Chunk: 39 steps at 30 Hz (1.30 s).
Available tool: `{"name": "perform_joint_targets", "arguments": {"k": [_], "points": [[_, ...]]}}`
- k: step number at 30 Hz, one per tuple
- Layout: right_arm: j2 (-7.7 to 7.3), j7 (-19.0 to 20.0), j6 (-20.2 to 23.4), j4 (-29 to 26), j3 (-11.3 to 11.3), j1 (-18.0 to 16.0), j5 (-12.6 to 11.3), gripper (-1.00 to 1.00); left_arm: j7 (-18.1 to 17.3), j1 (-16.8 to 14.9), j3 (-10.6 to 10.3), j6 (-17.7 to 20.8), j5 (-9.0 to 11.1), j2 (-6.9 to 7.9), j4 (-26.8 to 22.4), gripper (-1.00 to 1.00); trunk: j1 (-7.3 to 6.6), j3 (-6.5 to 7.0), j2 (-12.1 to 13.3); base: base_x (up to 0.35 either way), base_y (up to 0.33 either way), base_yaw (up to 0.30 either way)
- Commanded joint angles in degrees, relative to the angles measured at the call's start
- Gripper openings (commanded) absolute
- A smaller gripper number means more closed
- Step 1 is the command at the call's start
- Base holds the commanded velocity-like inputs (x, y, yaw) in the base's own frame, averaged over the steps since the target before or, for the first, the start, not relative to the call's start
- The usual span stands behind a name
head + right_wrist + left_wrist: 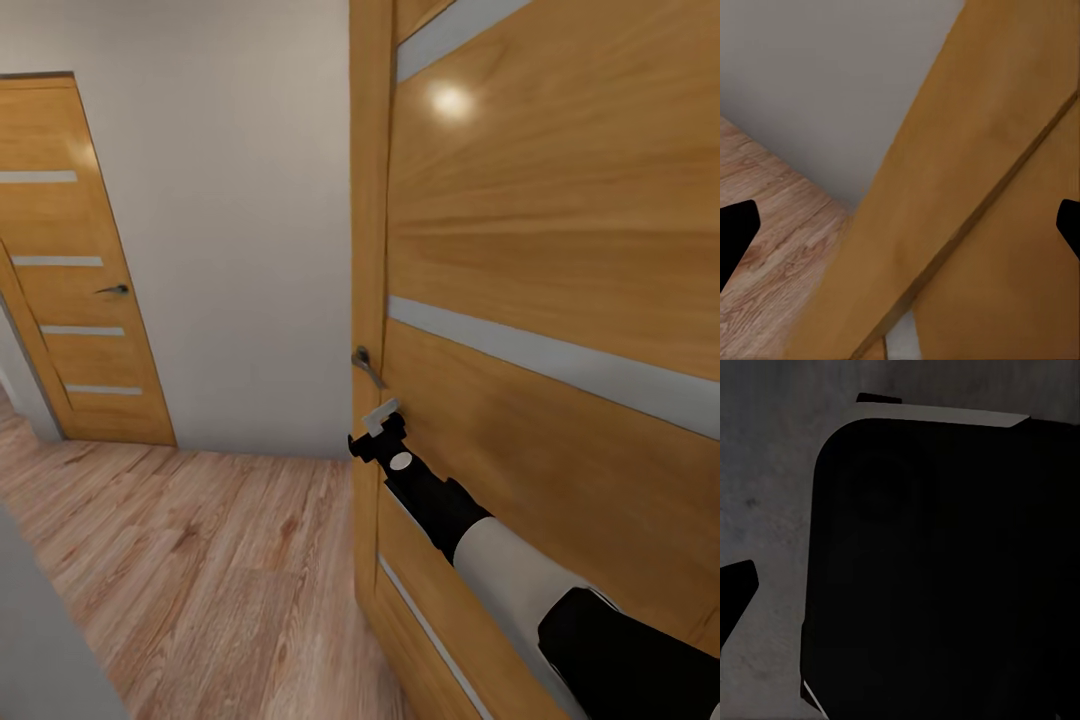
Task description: Move the two storage containers from the living room to the garage. In the garage, place one container on the floor and stack the other container on top of it (either order is fine).
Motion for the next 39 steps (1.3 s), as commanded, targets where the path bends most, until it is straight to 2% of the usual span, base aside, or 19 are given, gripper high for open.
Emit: {"name": "perform_joint_targets", "arguments": {"k": [1, 25, 39], "points": [[0.00, -0.62, 0.42, 0.00, 0.10, -0.07, 0.49, 1.00, 0.03, 0.00, 0.28, -0.13, 0.40, -0.02, -0.02, 1.00, 0.02, -0.06, -0.02, 0.156, 0.000, 0.000], [0.00, -2.13, 0.51, 0.07, -0.16, -0.07, 0.58, 1.00, 0.03, 0.00, 0.27, -0.13, 0.40, -0.02, -0.02, 1.00, 0.02, -0.06, -0.02, 0.114, 0.000, 0.000], [0.00, -2.25, 0.57, 0.25, -0.19, -0.07, 0.58, 1.00, 0.03, 0.00, 0.30, -0.13, 0.40, -0.02, -0.02, 1.00, 0.02, -0.06, -0.02, 0.016, 0.000, 0.000]]}}
